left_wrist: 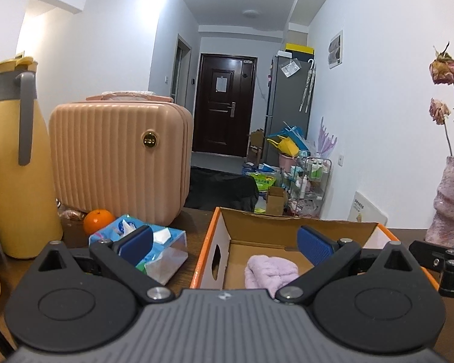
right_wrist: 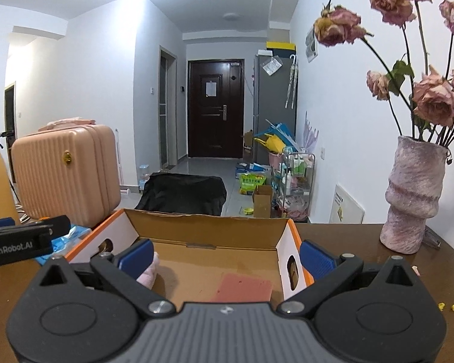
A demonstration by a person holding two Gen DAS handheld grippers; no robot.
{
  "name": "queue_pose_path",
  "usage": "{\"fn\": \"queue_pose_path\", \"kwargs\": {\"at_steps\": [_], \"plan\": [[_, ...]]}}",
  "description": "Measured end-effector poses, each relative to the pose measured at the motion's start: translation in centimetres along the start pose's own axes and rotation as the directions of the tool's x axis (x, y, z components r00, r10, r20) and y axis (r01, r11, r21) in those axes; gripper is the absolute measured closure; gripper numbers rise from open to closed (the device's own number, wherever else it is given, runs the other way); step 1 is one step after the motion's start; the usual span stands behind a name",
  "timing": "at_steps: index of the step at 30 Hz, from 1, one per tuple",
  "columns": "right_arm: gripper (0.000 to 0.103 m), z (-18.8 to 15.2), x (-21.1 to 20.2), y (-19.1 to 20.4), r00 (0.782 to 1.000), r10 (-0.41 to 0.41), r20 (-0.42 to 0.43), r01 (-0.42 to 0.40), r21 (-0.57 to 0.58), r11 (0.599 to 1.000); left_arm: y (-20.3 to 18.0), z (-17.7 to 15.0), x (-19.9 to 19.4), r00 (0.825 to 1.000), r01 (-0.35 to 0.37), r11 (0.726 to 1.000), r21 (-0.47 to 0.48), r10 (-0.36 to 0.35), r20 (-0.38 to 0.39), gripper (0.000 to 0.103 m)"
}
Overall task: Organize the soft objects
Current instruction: 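Withdraw both tools from the box back toward the remaining soft items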
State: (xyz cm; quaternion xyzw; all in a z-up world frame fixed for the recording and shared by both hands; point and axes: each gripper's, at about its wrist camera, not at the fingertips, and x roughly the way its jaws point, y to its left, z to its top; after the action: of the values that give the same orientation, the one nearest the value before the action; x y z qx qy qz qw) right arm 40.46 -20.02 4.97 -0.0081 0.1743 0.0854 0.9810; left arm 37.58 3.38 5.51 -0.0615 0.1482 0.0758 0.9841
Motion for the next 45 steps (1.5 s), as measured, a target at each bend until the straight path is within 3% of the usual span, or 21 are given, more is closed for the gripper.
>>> {"fn": "queue_pose_path", "kwargs": {"at_steps": [26, 45], "plan": [[0.0, -5.3, -8.6, 1.0, 0.999, 0.016, 0.049, -0.013, -0.052, 0.999, 1.6, -3.2, -8.1, 0.998, -0.011, 0.999, 0.052, 0.008, 0.057, 0.0], [0.0, -8.8, -12.6, 1.7, 0.998, 0.033, 0.047, -0.029, -0.072, 0.997, 2.3, -6.2, -12.9, 0.998, 0.059, 0.993, 0.099, -0.061, 0.022, 0.0]]}}
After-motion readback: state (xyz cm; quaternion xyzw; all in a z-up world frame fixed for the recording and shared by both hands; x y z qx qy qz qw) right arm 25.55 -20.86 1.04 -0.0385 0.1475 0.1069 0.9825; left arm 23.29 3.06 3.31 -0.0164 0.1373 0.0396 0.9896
